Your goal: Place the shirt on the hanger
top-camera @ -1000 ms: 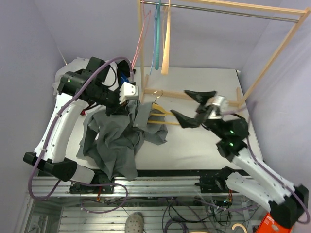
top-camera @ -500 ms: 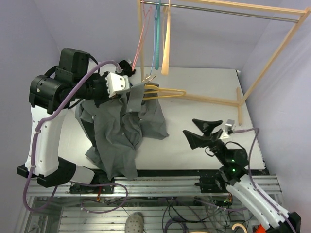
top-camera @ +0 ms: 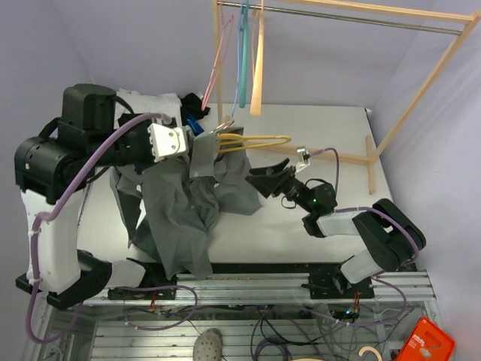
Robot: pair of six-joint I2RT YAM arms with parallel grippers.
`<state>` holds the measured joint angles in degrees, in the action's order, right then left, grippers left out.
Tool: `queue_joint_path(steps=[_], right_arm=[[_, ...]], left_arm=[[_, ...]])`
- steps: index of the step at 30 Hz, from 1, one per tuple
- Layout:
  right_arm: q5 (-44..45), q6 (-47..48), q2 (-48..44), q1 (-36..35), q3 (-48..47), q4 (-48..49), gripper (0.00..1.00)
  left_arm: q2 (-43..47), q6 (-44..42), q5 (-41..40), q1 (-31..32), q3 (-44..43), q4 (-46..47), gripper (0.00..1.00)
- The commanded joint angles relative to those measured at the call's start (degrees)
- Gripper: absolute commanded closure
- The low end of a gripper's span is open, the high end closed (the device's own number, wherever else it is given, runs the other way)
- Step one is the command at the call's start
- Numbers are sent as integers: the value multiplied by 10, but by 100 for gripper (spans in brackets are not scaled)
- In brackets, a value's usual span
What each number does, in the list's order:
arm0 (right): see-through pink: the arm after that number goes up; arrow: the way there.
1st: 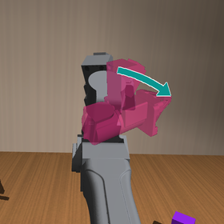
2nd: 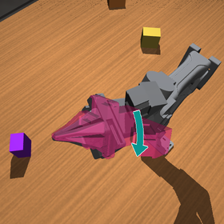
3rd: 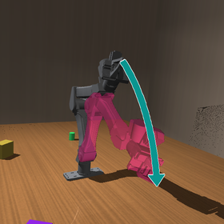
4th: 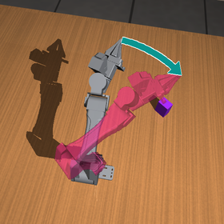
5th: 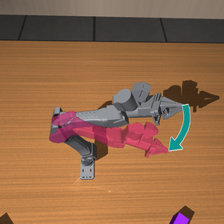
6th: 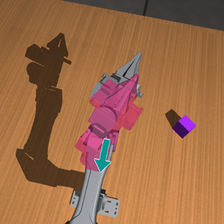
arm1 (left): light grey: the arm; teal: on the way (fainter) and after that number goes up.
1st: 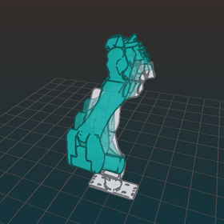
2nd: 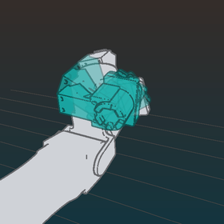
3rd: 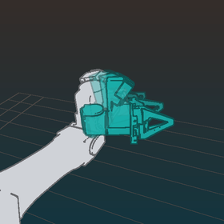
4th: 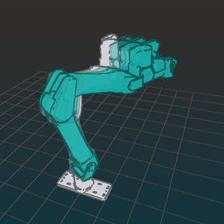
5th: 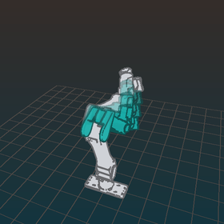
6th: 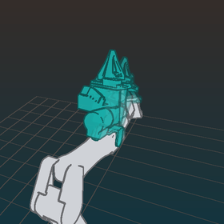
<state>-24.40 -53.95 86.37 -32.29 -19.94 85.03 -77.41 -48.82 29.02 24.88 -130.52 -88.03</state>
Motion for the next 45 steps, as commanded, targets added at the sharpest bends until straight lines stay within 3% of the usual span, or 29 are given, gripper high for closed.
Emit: queue_joint_path(steps=[1, 3, 6, 8, 11, 14, 17, 20, 24, 34, 45], right_arm=[[-2, -69, 19, 9, -65, 195, 29], [13, -152, 30, 17, -85, 195, 38], [40, -237, 9, 8, -73, 196, 29], [65, -268, -22, -2, -49, 196, 30], [100, -346, -36, -14, -26, 195, 54], [105, -418, -19, -32, -34, 195, 55], [120, -434, 1, -71, -64, 195, 53], [126, -435, 27, -86, -102, 196, 33], [142, -432, 60, -86, -137, 196, 28], [136, -503, 142, -92, -253, 196, 52], [100, -496, 94, -97, -214, 196, 65]], left_arm=[[25, 9, -3, 5, -3, 20, 93], [28, 13, -6, 5, 0, 22, 93], [36, 35, -24, -1, 5, 46, 93], [42, 37, -18, -5, 10, 43, 93], [50, 39, -2, -14, 24, 39, 93], [58, 41, 0, -23, 31, 38, 93], [64, 45, 10, -33, 30, 37, 93], [68, 46, 20, -43, 29, 36, 93], [72, 46, 26, -51, 27, 32, 93], [71, 41, 34, -51, 31, 30, 93], [74, 34, 17, -52, 41, 30, 93]])
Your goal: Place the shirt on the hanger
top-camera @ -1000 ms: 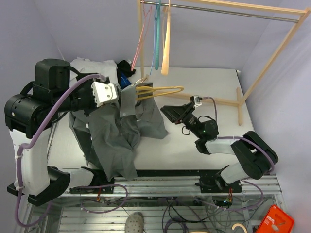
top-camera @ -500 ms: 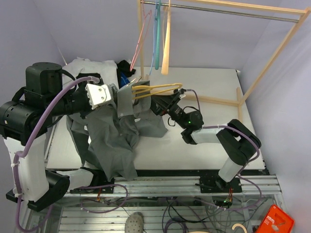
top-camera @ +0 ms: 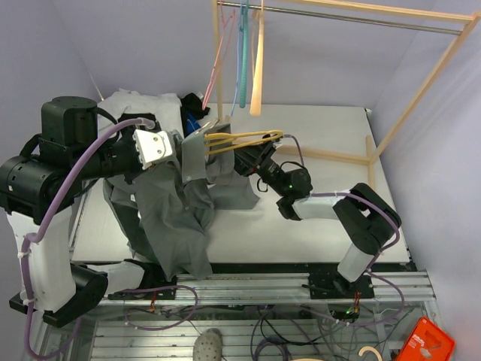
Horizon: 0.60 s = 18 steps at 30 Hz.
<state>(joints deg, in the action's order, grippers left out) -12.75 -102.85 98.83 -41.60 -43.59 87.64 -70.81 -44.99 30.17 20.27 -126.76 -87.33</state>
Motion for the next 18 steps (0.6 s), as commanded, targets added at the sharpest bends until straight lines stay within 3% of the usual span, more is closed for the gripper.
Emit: queue_joint_path(steps=[1, 5, 8, 18], right_arm=[[-18, -9, -37, -5, 30, 170, 68], [-20, -5, -60, -8, 50, 170, 80], [-18, 4, -67, -8, 59, 169, 99], [19, 62, -48, 22, 118, 168, 100]], left_arm=[[7, -6, 4, -6, 5, 23, 93], [7, -11, -3, -6, 7, 19, 93], [4, -12, 0, -7, 6, 18, 93], [-5, -11, 22, -11, -12, 15, 93]])
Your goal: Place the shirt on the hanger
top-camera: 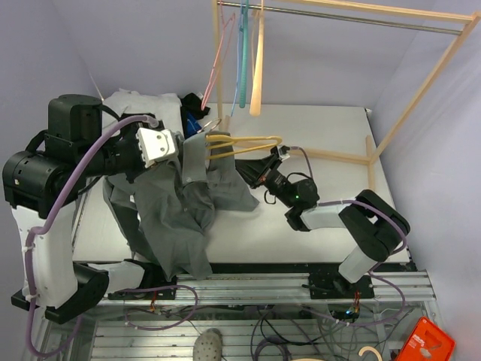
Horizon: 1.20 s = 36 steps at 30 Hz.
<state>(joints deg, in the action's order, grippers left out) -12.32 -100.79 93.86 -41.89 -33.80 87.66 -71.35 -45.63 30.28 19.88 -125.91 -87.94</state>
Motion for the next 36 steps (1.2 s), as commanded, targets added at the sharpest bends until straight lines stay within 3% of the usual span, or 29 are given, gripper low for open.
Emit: queue_joint_path(steps=[1, 6, 14, 15, 18, 19, 22, 29, 33, 36], right_arm=[[14, 45, 0, 41, 29, 168, 100], [-15, 64, -14, 127, 49, 167, 100], [-121, 73, 36, 188, -24, 168, 97], [-145, 60, 47, 182, -44, 169, 82], [-189, 77, 48, 142, -77, 169, 13], [-184, 76, 40, 125, -73, 169, 2], [-130, 55, -5, 109, -21, 168, 0], [25, -26, -162, 107, 205, 153, 3], [19, -28, -256, 99, 216, 73, 4], [16, -27, -244, 81, 182, 70, 5]], left_arm=[[-1, -4, 24, -7, -26, 21, 93], [-8, 14, 50, -6, -63, 19, 93], [-2, 13, 39, 15, -36, 19, 93], [-4, 13, 41, 15, -40, 19, 93], [-6, 11, 43, 19, -42, 19, 93], [-7, 10, 41, 21, -41, 19, 93], [-7, 3, 33, 24, -38, 19, 93], [-15, 2, 27, 26, -35, 19, 93], [-27, 12, 36, 19, -41, 19, 93], [-36, 17, 51, 5, -51, 19, 93]])
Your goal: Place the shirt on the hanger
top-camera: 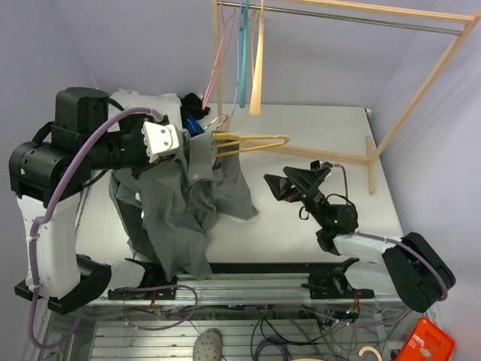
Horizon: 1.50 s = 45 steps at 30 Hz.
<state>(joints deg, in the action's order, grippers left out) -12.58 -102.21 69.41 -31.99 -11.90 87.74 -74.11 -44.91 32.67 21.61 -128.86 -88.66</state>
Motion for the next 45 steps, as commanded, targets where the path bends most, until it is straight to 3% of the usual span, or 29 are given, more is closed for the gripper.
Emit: queue_joint_path(steps=[1, 4, 11, 16, 30, 31, 33, 35, 42, 45], right_arm=[[16, -22, 20, -22, -50, 84, 5], [28, -81, 115, -41, -92, 166, 7], [73, -107, 209, -83, -122, 168, 7], [72, -122, 234, -99, -165, 168, 26], [51, -154, 268, -112, -227, 168, 36], [51, -159, 272, -113, -229, 168, 39], [50, -165, 280, -114, -239, 168, 61], [45, -163, 283, -117, -253, 168, 69], [24, -161, 279, -120, -271, 168, 65], [16, -160, 274, -120, -270, 168, 54]], left_arm=[[-10, 10, 32, -15, -22, 26, 93], [-14, 10, 39, -24, -24, 26, 93], [-16, 8, 37, -27, -23, 26, 93], [-13, 6, 31, -28, -17, 26, 93], [-7, 4, 26, -28, -10, 26, 93], [-7, 4, 27, -28, -10, 26, 93], [-7, 6, 27, -28, -10, 26, 93], [-7, 5, 26, -29, -10, 26, 93], [-8, 6, 25, -29, -9, 26, 93], [-8, 6, 23, -29, -10, 26, 93]])
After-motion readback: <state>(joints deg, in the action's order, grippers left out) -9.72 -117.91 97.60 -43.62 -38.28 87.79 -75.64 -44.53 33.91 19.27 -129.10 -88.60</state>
